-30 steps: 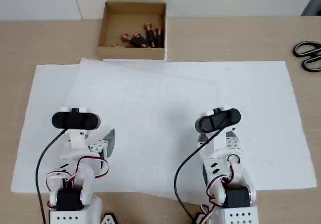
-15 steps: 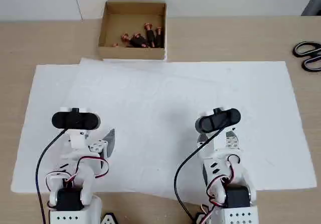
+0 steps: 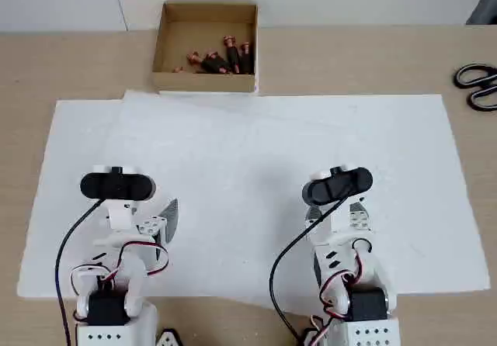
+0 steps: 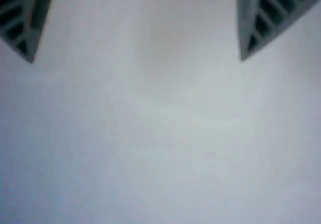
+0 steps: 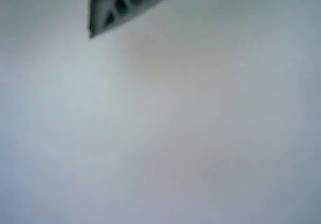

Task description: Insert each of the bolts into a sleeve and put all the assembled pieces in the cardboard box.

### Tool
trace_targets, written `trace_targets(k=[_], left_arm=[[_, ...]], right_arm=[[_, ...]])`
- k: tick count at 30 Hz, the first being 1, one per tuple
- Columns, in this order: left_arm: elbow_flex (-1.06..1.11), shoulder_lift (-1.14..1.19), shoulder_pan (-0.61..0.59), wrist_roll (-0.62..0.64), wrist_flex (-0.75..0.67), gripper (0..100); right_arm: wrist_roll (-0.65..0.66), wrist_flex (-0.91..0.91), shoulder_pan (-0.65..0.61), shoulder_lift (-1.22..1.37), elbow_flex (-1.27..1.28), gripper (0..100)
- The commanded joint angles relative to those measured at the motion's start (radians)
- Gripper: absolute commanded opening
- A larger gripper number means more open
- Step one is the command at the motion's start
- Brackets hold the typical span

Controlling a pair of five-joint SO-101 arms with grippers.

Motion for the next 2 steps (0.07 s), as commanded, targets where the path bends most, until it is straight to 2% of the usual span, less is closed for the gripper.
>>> trace_targets(k=[1, 2], left_arm=[[-0.008, -0.011, 0.003, -0.005, -0.006, 24], [-0.008, -0.011, 0.003, -0.005, -0.006, 24]], right_arm=[[0.005, 0.007, 0.002, -0.012, 0.009, 19.9], [0.005, 0.007, 0.002, -0.012, 0.009, 19.9]])
